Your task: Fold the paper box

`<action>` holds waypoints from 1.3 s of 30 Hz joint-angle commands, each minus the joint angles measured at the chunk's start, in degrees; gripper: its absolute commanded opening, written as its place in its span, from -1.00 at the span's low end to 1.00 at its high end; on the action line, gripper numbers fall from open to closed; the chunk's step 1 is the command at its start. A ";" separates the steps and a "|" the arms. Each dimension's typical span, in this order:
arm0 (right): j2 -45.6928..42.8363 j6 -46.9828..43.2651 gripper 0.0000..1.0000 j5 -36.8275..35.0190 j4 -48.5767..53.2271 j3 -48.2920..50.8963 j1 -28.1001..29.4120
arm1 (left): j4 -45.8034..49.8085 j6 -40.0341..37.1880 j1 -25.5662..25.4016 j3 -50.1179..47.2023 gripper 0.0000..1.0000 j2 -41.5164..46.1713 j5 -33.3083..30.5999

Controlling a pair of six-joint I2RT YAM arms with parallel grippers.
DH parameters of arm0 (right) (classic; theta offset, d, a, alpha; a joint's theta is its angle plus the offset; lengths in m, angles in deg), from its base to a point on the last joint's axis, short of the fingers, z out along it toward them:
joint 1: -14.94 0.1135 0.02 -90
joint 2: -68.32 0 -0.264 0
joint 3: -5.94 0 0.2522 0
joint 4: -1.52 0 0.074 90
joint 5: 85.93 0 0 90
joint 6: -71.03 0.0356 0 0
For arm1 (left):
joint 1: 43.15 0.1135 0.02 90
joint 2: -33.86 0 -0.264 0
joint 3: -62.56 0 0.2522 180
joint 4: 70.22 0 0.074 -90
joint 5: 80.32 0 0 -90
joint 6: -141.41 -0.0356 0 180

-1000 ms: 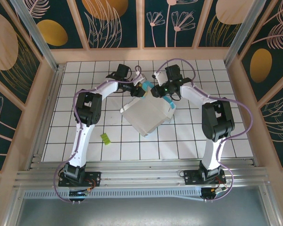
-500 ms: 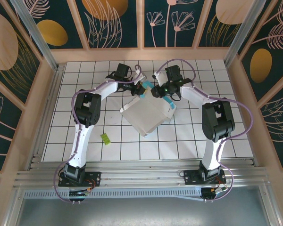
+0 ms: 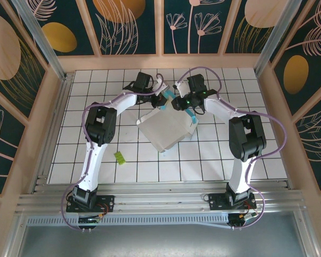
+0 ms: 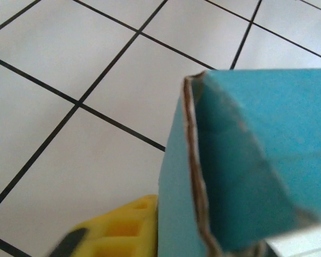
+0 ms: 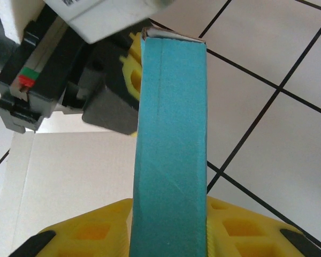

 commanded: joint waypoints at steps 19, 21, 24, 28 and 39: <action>-3.77 -0.20 -0.33 1.27 0.10 2.77 1.57 | -3.12 4.67 0.46 -5.42 -0.50 6.50 -11.50; -3.75 -0.06 -0.34 1.37 0.08 2.71 1.52 | -3.60 5.64 0.46 -5.32 -0.65 6.40 -11.68; -4.16 0.11 -0.33 1.45 -0.16 2.84 1.53 | -5.07 6.70 0.46 -6.02 -0.80 6.55 -12.32; -4.29 0.63 -0.33 1.96 -0.92 3.14 1.52 | -6.54 7.08 0.37 -7.06 -0.75 6.65 -13.79; -4.22 1.57 -0.34 2.46 -2.12 4.04 1.54 | -4.11 5.70 0.02 -8.07 -0.66 4.97 -16.40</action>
